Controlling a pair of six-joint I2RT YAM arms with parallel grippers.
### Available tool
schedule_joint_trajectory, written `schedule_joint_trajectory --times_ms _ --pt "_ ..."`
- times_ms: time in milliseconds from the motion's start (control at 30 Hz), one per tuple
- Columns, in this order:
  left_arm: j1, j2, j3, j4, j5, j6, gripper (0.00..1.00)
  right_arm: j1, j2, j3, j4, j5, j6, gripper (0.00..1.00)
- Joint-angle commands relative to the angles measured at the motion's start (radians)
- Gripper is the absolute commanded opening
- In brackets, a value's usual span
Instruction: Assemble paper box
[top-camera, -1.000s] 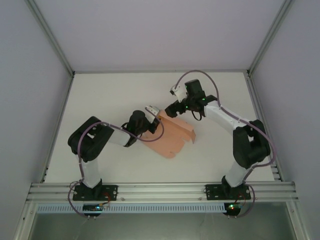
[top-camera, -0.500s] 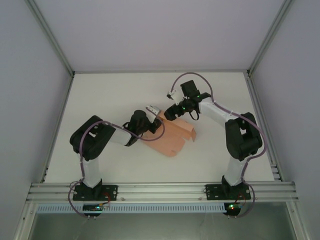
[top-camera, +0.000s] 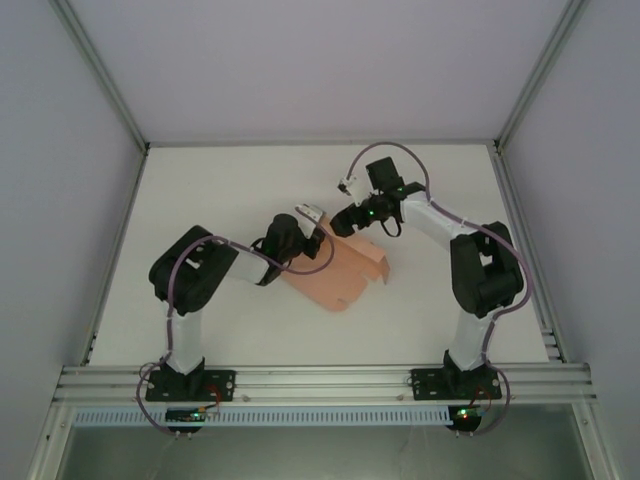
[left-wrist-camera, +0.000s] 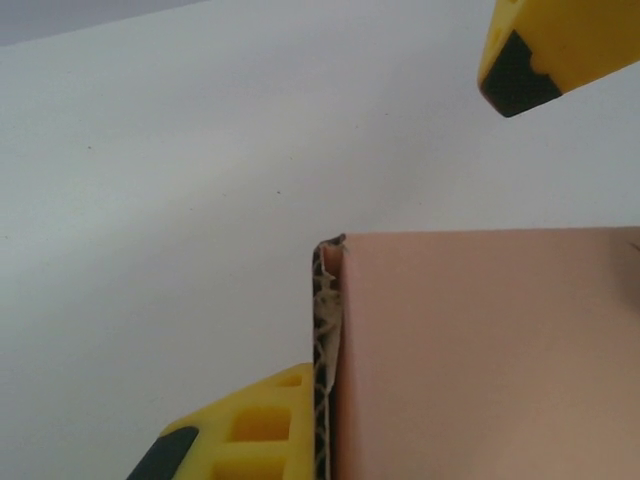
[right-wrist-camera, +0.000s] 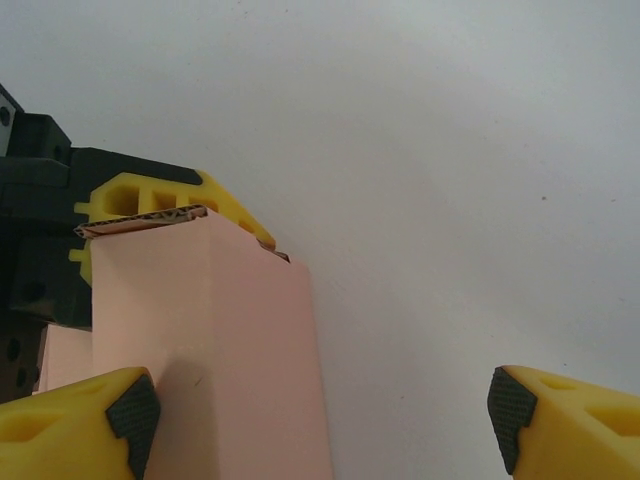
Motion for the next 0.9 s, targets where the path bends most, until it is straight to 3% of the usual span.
schedule_joint_trajectory --times_ms 0,133,300,500,667,867 --pt "0.011 -0.069 -0.040 0.010 -0.113 -0.047 0.00 -0.023 -0.114 -0.087 -0.050 0.058 0.070 0.89" --pt "0.019 -0.152 -0.052 -0.091 -0.190 -0.105 0.00 -0.047 -0.326 -0.224 0.033 0.105 0.189 0.99" --pt "0.020 -0.265 -0.041 -0.255 -0.212 -0.194 0.00 -0.042 -0.511 -0.334 0.060 0.225 0.211 0.99" --pt "0.018 -0.340 -0.066 -0.318 -0.224 -0.196 0.00 -0.037 -0.545 -0.367 0.101 0.301 0.243 0.99" --pt "0.021 -0.348 0.015 -0.496 -0.245 -0.229 0.00 -0.029 -0.551 -0.394 0.085 0.182 0.169 0.96" --pt "0.091 -0.333 0.029 -0.499 -0.067 -0.228 0.00 -0.053 -0.602 -0.494 0.186 -0.100 0.123 0.93"
